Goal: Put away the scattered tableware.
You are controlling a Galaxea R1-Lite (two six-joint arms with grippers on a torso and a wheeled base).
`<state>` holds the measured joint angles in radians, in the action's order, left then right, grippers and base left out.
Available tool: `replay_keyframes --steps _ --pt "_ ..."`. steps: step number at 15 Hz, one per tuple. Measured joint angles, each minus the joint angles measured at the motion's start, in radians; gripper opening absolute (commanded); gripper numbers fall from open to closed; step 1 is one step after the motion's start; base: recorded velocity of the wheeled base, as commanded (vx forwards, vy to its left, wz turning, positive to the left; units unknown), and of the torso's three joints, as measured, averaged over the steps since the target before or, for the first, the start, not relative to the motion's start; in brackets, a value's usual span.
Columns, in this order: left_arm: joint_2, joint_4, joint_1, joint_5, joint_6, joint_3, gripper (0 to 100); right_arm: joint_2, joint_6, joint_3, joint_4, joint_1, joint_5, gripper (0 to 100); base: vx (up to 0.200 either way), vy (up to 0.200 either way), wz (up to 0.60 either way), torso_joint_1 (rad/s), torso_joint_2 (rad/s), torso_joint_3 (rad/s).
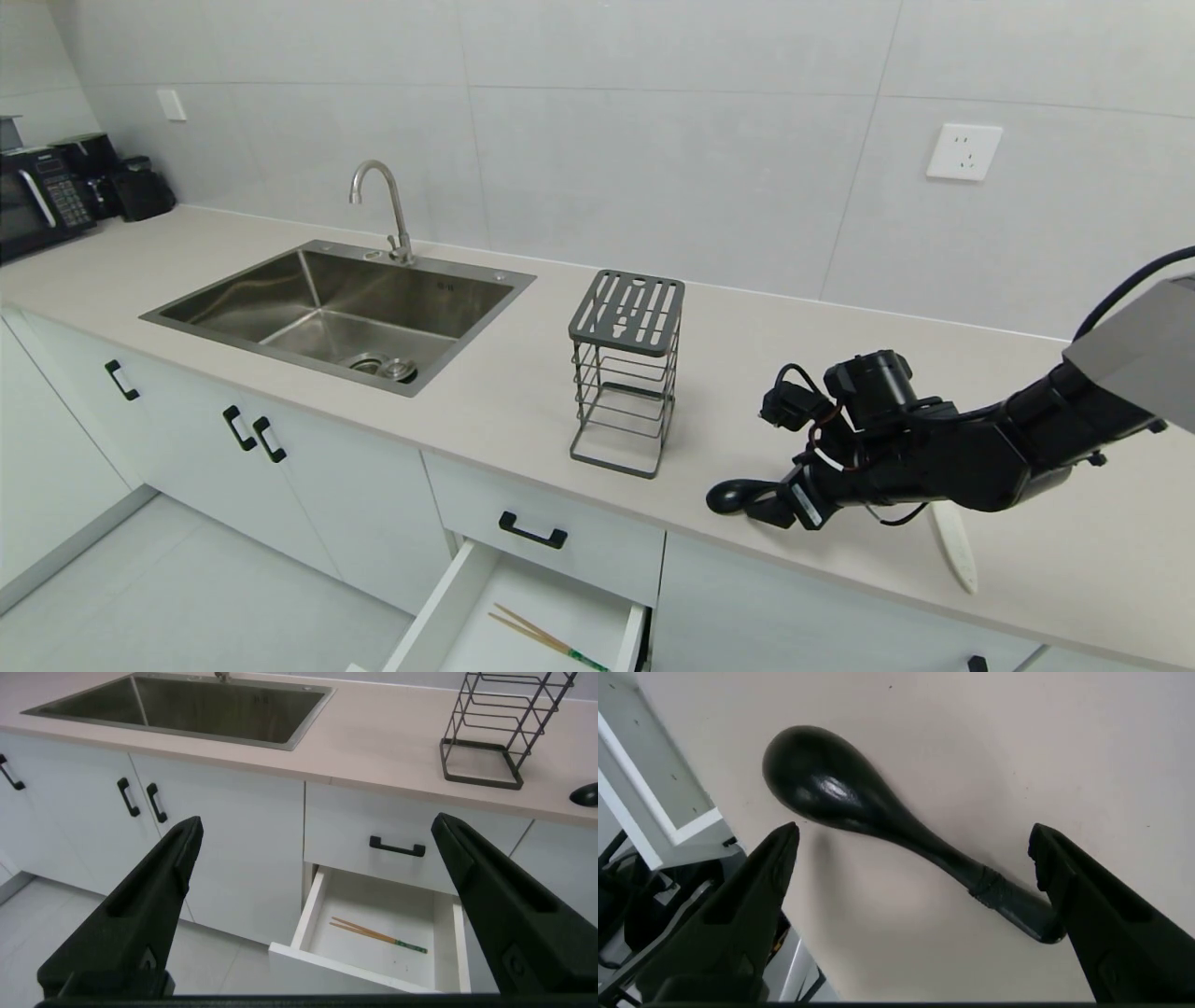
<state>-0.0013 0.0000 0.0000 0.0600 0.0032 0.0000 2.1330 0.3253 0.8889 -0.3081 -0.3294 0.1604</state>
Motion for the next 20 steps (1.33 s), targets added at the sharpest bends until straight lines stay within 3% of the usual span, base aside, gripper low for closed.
replay_keyframes --steps 8,9,20 --pt "0.000 0.000 0.000 0.000 0.000 0.000 100 0.066 -0.007 0.051 0.000 0.007 0.001 100 0.000 0.000 0.00 0.000 0.00 0.000" --pt "0.000 0.000 0.000 0.000 0.000 0.000 100 0.075 -0.007 0.060 -0.001 0.009 0.002 0 0.000 0.000 0.00 0.000 0.00 0.000" --pt "0.000 0.000 0.000 0.000 0.000 0.000 100 0.057 0.003 0.030 0.009 0.017 0.000 0 0.000 0.000 0.00 0.000 0.00 0.000"
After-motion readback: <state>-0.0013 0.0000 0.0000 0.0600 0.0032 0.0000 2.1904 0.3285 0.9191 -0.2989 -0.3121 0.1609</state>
